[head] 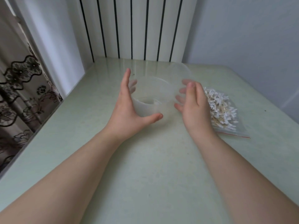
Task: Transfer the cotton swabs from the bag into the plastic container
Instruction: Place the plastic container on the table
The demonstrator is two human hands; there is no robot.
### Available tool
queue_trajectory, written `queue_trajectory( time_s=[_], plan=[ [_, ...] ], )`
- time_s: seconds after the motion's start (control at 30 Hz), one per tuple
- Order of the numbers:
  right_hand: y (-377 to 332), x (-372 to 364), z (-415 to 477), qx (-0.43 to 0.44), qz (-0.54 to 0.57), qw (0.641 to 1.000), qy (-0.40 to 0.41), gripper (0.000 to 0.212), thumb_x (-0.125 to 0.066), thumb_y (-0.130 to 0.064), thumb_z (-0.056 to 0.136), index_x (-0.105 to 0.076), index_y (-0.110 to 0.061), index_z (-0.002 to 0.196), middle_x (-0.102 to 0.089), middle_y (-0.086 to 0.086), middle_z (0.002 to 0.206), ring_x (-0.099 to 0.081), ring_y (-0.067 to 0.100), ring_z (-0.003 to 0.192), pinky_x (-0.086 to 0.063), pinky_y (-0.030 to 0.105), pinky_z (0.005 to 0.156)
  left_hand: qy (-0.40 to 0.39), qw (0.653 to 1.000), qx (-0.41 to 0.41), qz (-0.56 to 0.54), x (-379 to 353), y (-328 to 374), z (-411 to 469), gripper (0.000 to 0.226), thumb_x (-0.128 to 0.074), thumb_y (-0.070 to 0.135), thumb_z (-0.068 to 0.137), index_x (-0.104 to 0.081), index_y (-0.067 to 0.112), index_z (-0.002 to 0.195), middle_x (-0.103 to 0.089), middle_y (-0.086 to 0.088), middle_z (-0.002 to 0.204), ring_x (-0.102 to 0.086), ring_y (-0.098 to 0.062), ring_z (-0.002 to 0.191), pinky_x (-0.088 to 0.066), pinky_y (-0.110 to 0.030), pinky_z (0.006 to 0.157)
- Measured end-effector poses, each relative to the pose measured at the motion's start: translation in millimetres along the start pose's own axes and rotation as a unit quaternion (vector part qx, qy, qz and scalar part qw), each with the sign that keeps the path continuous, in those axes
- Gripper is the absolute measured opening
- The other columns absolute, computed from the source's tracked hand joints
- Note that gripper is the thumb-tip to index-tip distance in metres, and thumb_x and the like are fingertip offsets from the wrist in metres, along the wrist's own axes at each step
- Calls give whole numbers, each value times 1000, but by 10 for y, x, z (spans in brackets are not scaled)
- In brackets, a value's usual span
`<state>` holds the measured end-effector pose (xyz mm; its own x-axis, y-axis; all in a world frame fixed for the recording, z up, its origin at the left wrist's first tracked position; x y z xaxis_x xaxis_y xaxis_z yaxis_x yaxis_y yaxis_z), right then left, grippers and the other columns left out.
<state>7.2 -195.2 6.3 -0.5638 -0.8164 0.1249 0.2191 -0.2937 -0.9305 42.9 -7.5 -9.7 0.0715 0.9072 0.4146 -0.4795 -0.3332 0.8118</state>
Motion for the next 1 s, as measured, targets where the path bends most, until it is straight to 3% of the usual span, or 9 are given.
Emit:
queue_trajectory(
  time_s=[0.17, 0.3, 0.4, 0.5, 0.57, 0.73, 0.83, 1.0],
  plan=[
    [44, 10, 70, -158, 107, 981, 13, 16, -41, -25, 106, -50, -22, 119, -53, 4, 94, -71, 32, 91, -63, 41, 71, 28, 999, 19, 41, 38, -50, 13, 140, -91, 51, 60, 10, 44, 156, -35, 4, 156, -31, -12, 145, -28, -42, 121],
    [145, -16, 30, -180, 38, 982, -35, 51, -46, -7, 100, -32, -27, 144, -59, 9, 105, -72, 33, 82, -64, 41, 68, 52, 997, 38, 42, 56, -67, 35, 138, -92, 50, 61, 7, 39, 158, -35, 4, 157, -34, -14, 143, -29, -36, 119],
    [212, -18, 15, -163, -34, 985, -41, 66, -57, -12, 92, -29, -32, 149, -57, 6, 117, -71, 31, 90, -62, 45, 77, 72, 995, 52, 41, 90, -91, 42, 135, -92, 44, 65, 6, 36, 159, -28, 1, 162, -32, -11, 146, -27, -33, 120],
    [192, -11, 17, -132, -135, 981, -40, 79, -60, -40, 75, -29, -39, 147, -56, 4, 127, -62, 26, 114, -55, 49, 95, 76, 994, 66, 37, 111, -139, 55, 134, -92, 37, 68, 7, 35, 159, -21, -2, 164, -28, -11, 148, -26, -33, 121],
    [168, -10, 15, -117, -185, 974, -54, 81, -57, -47, 70, -29, -40, 146, -53, 3, 139, -60, 27, 120, -50, 48, 101, 69, 994, 71, 35, 111, -169, 64, 134, -92, 36, 69, 8, 34, 159, -18, -3, 165, -25, -12, 151, -24, -34, 123],
    [90, 26, -34, -63, -275, 956, -86, 66, -60, -33, 92, -32, -25, 152, -41, 4, 153, -42, 26, 138, -36, 36, 113, 62, 995, 58, 51, 108, -118, 20, 134, -91, 37, 69, 8, 31, 160, -9, 6, 163, -14, -4, 150, -16, -23, 117],
    [39, 19, -103, -25, -303, 948, -95, 65, -60, -30, 94, -32, -21, 152, -28, 6, 161, -27, 24, 147, -23, 33, 117, 68, 995, 42, 61, 142, -44, -37, 129, -89, 37, 71, 4, 33, 160, -12, 3, 161, -14, -8, 150, -16, -26, 119],
    [-68, 28, -229, 8, -302, 947, -108, 61, -60, -25, 93, -37, -19, 149, -30, 7, 158, -30, 22, 145, -23, 29, 115, 106, 989, -1, 98, 175, 109, -140, 113, -85, 39, 75, -9, 31, 159, -15, 2, 159, -14, -14, 151, -19, -31, 120]
  ],
)
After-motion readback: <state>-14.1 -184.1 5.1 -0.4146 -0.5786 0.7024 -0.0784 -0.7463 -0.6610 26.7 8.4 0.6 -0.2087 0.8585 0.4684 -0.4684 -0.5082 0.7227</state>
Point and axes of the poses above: each hand's wrist, its own z-axis towards the middle knuckle, its own x-axis out of the back of the hand, y = z × x, the point moved 3 cm from there along z, towards the middle knuckle
